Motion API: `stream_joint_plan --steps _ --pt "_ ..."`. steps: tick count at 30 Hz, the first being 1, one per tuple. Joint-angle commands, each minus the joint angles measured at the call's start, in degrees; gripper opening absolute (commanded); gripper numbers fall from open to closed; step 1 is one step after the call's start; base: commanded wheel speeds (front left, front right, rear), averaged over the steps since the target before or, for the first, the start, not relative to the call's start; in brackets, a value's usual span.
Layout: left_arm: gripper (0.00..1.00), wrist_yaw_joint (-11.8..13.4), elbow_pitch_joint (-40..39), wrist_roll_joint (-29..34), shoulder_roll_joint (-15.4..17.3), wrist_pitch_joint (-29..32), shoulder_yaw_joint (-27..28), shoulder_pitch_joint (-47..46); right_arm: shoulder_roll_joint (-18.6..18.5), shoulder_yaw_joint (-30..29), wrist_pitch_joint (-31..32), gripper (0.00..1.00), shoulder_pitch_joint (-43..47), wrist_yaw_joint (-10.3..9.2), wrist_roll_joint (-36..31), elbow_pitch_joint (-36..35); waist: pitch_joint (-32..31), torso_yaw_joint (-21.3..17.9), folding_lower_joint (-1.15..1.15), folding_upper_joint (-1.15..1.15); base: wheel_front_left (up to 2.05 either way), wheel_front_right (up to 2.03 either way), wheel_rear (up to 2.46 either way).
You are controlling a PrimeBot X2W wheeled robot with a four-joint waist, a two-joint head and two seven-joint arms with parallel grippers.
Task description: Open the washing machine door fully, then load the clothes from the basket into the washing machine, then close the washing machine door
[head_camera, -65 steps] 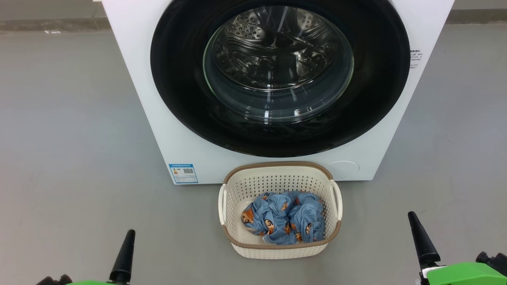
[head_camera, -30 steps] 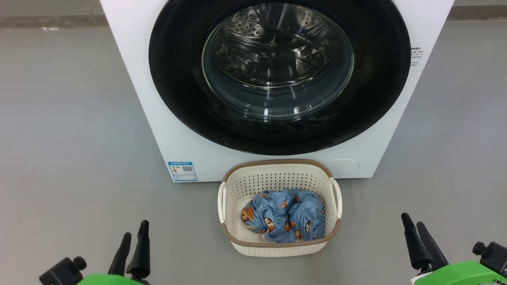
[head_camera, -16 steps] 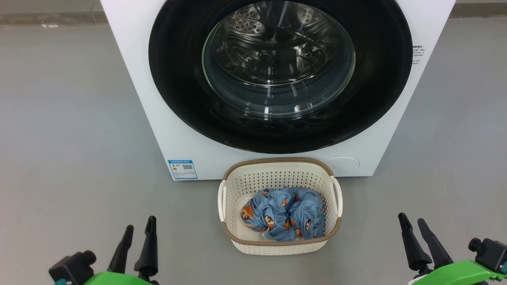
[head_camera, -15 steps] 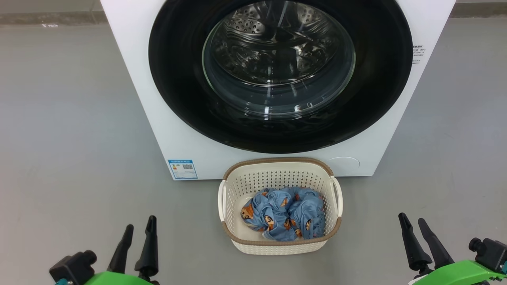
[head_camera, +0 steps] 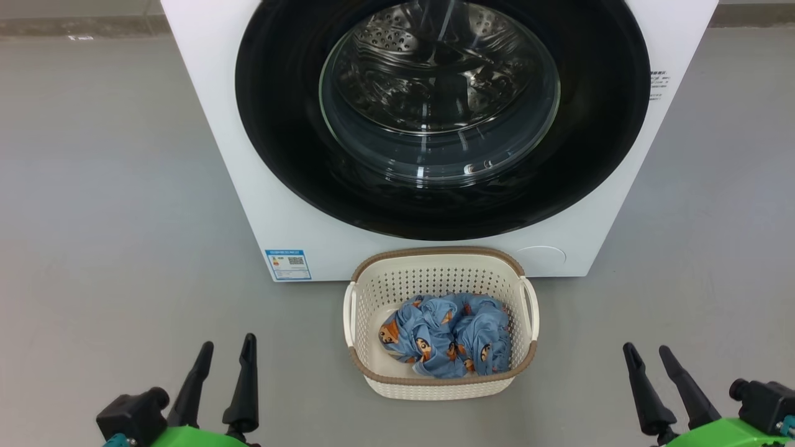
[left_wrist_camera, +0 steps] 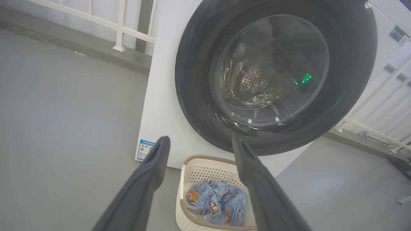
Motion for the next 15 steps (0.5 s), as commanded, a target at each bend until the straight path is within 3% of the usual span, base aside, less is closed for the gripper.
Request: stream_joint_plan --steps 1,15 --pt "1.0 0.27 -2.2 2.56 0.96 -1.08 1.17 -0.4 -1.58 1.53 -1.01 1.0 0.39 -0.05 -2.39 -1.62 -0.26 0.06 0.0 0.0 0.0 0.0 0.0" --pt "1.0 0.54 -3.39 11.67 1.12 -3.44 0.43 0.37 -2.68 0.79 -3.35 1.0 1.54 -0.06 -10.69 -2.3 -0.31 0.09 0.0 0.0 0.0 0.0 0.0"
